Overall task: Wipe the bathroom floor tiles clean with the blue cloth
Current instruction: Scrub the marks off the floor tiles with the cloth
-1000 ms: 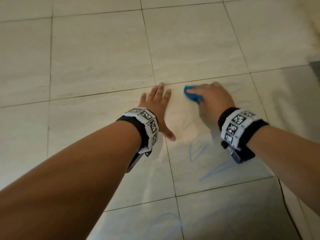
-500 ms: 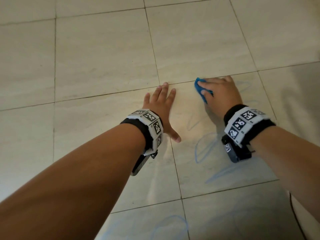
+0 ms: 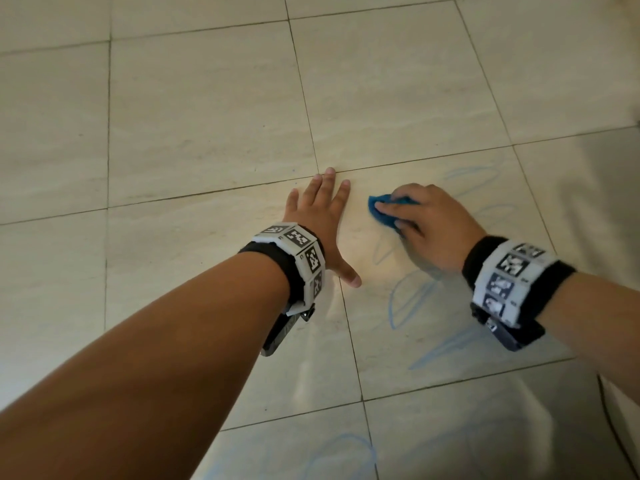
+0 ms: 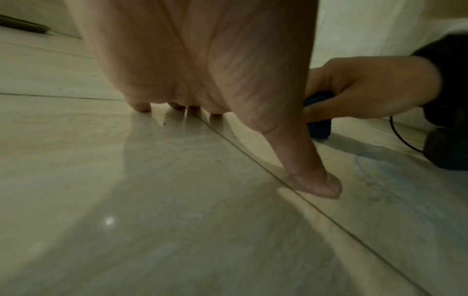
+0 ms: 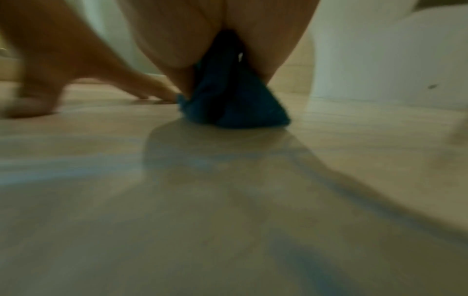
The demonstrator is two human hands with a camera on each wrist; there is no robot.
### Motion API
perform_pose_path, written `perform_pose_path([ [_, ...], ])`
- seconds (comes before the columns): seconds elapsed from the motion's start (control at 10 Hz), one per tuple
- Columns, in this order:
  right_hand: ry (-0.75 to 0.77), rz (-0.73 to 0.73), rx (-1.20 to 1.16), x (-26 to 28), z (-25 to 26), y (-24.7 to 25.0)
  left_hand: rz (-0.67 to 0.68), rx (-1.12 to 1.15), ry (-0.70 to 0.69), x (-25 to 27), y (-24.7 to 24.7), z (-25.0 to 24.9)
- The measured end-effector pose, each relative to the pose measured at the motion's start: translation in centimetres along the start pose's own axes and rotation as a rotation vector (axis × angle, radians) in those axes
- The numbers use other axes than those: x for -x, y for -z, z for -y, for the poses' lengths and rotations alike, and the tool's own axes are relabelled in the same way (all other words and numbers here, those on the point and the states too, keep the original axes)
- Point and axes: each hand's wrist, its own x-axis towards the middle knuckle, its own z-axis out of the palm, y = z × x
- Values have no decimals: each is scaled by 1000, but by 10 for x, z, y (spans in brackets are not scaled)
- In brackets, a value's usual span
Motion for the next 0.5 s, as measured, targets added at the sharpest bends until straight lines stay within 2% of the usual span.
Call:
perform_pose_path([
  [0.1,-248,-146,-77,-12,-33,17,0,8,-5,1,1,0],
  [0.2,-367,-182,32,-7,-26,9,0,7,-1,1,2,0],
  [0.3,-41,-6,43,4,-9,-3,3,-7,4,2,3,-1],
  [0.4,-229,-164,-15,-11,-38,16,13,3,3,3,4,-2],
  [0.5,-594,-254,-95,-16,-59,17,16,3,8,3,4,-2],
])
